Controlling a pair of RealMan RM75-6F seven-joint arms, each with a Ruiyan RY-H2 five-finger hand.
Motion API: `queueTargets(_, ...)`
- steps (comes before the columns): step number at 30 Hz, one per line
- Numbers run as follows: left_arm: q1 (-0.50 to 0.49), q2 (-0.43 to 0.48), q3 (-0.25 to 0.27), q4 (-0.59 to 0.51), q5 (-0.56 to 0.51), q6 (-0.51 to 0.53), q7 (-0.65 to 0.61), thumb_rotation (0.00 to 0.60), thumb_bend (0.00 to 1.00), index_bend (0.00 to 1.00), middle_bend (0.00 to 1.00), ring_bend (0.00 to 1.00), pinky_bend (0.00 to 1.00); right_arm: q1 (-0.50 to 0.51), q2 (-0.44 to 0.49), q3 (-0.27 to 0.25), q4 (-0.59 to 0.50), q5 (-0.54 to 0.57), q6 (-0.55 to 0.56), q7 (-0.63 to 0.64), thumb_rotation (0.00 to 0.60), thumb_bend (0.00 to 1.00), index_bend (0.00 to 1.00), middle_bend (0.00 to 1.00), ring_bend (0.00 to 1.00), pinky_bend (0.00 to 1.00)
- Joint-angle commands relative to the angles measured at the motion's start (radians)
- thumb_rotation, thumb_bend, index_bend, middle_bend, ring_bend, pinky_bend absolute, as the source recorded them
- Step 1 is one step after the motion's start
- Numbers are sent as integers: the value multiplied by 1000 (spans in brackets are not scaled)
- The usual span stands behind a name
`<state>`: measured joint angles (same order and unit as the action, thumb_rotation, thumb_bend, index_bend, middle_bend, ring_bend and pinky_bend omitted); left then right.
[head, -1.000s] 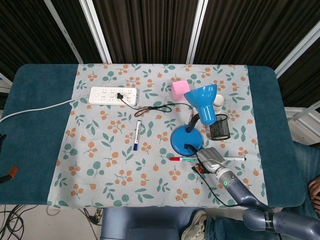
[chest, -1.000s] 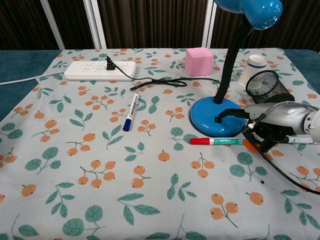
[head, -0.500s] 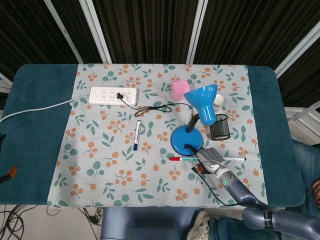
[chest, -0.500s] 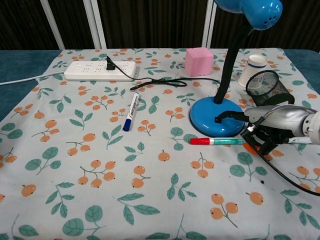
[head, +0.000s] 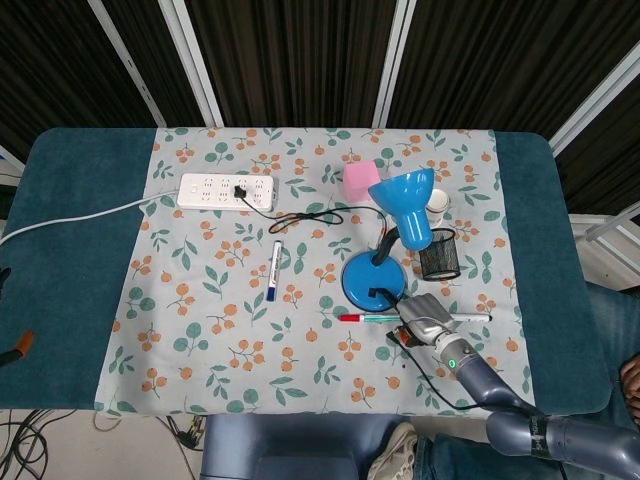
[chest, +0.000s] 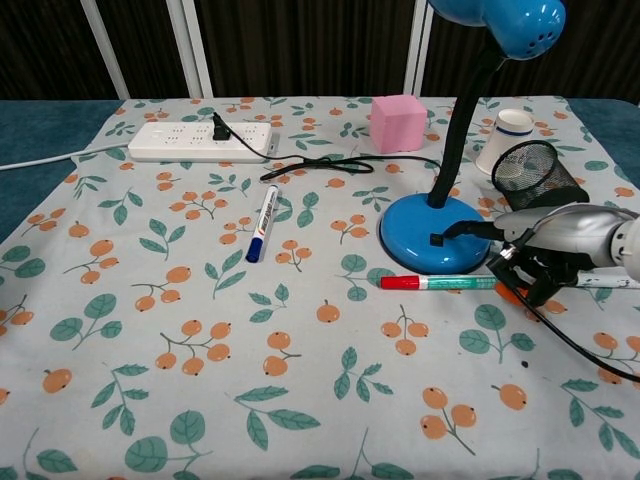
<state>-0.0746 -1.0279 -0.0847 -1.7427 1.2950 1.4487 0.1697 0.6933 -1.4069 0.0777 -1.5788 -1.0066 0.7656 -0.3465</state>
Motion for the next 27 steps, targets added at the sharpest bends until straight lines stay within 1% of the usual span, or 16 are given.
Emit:
queueTargets(1, 1, 1, -1, 0, -1, 3, -2, 600, 279, 35, 40, 0, 78, -19, 17, 10, -22, -17, 46, 21, 600, 593, 32, 710, 780, 974)
queueTargets(2, 2, 2, -2, 1, -2, 3, -4, 600, 279, 35, 40, 0, 78, -30, 26, 11, -34, -32, 68, 30, 600, 593, 32, 675, 749, 975)
queueTargets(3, 2, 3, -3, 1, -4, 3, -6, 600, 279, 35, 40, 0, 78, -41, 38, 9, -47, -48, 87, 39, 600, 592, 32, 605, 685, 978)
queueTargets(4, 3, 4, -3, 1, -6, 3, -9, 600, 279, 35, 40, 0, 78, -55, 54, 7, -63, -64, 110, 49, 600, 589, 32, 573, 656, 980)
queueTargets(7, 4, 6, -6, 2, -8, 6, -14, 600, 279, 36, 40, 0, 78, -100, 114, -7, -118, -117, 180, 74, 600, 504, 32, 412, 499, 989)
queueTargets(9, 5, 7, -6, 1, -7, 7, -16, 600, 279, 36, 40, 0, 78, -132, 159, -21, -156, -156, 229, 84, 600, 469, 32, 367, 466, 995)
queueTargets(13, 8, 9, -5, -2, -4, 12, -16, 600, 279, 36, 40, 0, 78, -209, 241, -49, -221, -233, 351, 106, 600, 457, 32, 304, 426, 999)
queueTargets(16, 9, 8, -4, -4, -4, 14, -13, 600, 279, 36, 40, 0, 78, -258, 284, -71, -232, -290, 429, 115, 600, 439, 32, 187, 326, 1000)
queueTargets(19, 9, 8, -2, -7, -3, 14, -7, 600, 279, 36, 40, 0, 78, -303, 298, -74, -202, -341, 514, 139, 600, 362, 32, 71, 166, 1000)
queueTargets(20, 9, 8, -2, -8, -2, 15, -5, 600, 279, 36, 40, 0, 78, -315, 298, -74, -189, -351, 536, 147, 600, 350, 32, 54, 141, 970)
queueTargets(21, 10, 8, -2, -9, -1, 16, -4, 600, 279, 35, 40, 0, 78, -328, 299, -74, -176, -358, 557, 155, 600, 342, 32, 39, 115, 775)
queueTargets(22, 10, 7, -1, -10, 0, 17, -2, 600, 279, 35, 40, 0, 78, -342, 299, -74, -163, -362, 579, 165, 600, 339, 32, 30, 100, 486)
queueTargets(23, 10, 7, -1, -10, 0, 18, 0, 600, 279, 35, 40, 0, 78, -357, 299, -76, -151, -369, 600, 175, 600, 338, 32, 26, 94, 291)
queueTargets(24, 10, 6, -1, -10, -1, 18, 2, 600, 279, 35, 40, 0, 78, -373, 299, -80, -139, -377, 621, 187, 600, 338, 32, 23, 88, 70)
queueTargets(25, 10, 5, -1, -11, -1, 18, 4, 600, 279, 35, 40, 0, 78, -387, 298, -86, -127, -389, 639, 199, 600, 338, 32, 21, 84, 22)
queueTargets(27, 9, 4, 0, -12, -2, 16, 9, 600, 279, 35, 40, 0, 78, -416, 297, -100, -101, -412, 673, 222, 600, 338, 32, 19, 77, 8)
